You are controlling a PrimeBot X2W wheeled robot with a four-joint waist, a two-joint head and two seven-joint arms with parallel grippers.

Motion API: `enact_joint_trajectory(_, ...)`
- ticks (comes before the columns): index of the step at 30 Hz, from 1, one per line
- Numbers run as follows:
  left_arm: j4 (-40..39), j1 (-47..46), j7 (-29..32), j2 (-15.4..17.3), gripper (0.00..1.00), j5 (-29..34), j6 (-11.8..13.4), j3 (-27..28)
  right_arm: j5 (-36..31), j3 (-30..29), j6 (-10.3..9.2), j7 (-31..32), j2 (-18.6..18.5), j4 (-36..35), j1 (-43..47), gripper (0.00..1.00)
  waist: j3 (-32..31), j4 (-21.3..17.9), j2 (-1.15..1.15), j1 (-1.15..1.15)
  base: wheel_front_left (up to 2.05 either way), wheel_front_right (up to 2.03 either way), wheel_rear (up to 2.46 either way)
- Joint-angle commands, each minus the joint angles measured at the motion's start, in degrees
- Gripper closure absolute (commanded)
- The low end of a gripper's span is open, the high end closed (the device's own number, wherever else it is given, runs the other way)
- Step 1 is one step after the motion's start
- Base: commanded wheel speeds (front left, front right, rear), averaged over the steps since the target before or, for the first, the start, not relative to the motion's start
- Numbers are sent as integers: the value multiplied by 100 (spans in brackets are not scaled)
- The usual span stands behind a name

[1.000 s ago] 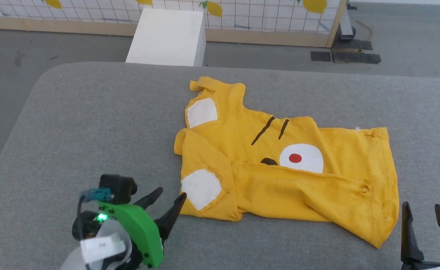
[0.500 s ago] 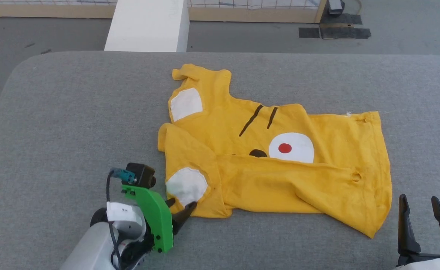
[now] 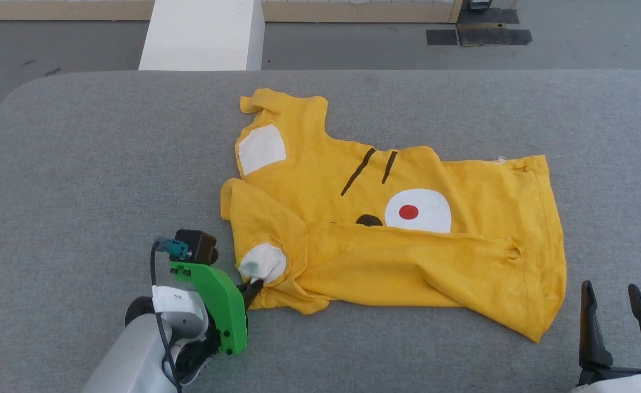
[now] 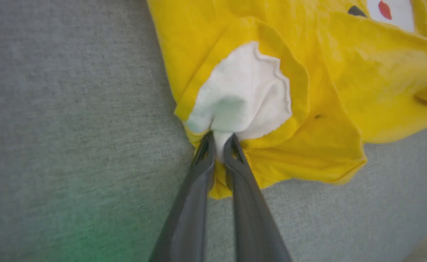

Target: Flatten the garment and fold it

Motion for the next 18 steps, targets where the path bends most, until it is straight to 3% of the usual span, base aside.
enact_joint_trajectory(1, 263, 230, 57, -162, 100, -26, -14, -159, -16, 13, -9, -34, 4, -34, -124, 0, -4, 13, -1, 0, 0, 0, 0)
enact_joint_trajectory(7, -221, 322, -348, -125, 100, -171, -77, -2, 128, 175, -9, 204, 4, -234, -297, 0, 42, 50, -1, 0, 0, 0, 0)
enact_joint_trajectory(11, -707, 521, -527, -58, 100, -232, -61, 99, 142, 180, -9, 853, 4, -570, -482, 0, 91, 78, -1, 0, 0, 0, 0)
enact_joint_trajectory(18, -1301, 741, -552, 12, 100, -255, 16, 109, 497, -252, -9, 3707, 4, -897, -525, 0, 138, 162, -1, 0, 0, 0, 0)
